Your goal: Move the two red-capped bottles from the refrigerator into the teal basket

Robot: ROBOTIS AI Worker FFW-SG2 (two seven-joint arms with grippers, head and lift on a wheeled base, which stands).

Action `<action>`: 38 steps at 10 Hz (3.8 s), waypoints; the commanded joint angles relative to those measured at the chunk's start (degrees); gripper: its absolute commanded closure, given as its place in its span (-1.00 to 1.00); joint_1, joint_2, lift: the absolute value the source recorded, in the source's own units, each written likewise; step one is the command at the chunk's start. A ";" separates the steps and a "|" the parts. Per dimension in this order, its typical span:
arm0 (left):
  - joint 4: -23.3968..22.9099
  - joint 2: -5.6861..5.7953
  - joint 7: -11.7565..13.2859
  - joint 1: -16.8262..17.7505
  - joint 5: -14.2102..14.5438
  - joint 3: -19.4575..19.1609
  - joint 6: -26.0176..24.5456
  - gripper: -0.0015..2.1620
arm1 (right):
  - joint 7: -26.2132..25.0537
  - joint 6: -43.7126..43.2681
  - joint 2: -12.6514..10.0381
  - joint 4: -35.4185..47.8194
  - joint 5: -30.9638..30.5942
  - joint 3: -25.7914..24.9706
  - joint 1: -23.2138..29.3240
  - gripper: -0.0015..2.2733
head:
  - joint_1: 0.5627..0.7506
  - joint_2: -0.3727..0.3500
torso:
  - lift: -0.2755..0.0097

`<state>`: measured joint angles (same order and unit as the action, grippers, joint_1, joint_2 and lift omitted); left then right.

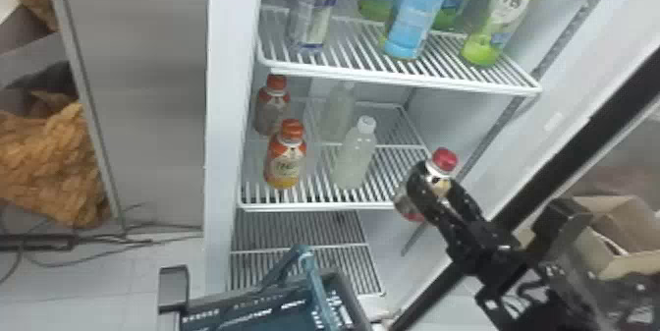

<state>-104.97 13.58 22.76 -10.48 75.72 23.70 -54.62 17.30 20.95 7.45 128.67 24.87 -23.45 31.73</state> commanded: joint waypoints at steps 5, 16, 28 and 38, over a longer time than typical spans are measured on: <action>0.00 -0.13 0.00 -0.07 -0.31 -0.62 0.06 0.04 | 1.42 12.37 -0.42 8.09 0.16 0.94 5.39 -0.41 | 0.41 -0.94 | -0.67; 0.00 0.31 0.00 0.49 -1.11 -1.19 0.34 0.04 | 5.72 33.04 1.25 15.96 4.61 6.09 9.05 -0.41 | 0.41 -0.94 | -0.67; 0.00 0.31 0.00 0.49 -1.11 -0.96 0.20 0.04 | 5.90 37.12 1.60 14.13 6.44 6.20 8.77 -0.66 | 0.41 -0.94 | -0.67; 0.00 0.40 0.00 0.49 -0.99 -0.96 0.20 0.04 | 6.25 23.20 0.64 12.73 5.87 5.17 9.33 -0.66 | 0.41 -0.94 | -0.67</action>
<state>-104.99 13.98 22.76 -9.91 74.72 22.74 -54.43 23.53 45.06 8.14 141.53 30.66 -18.22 41.06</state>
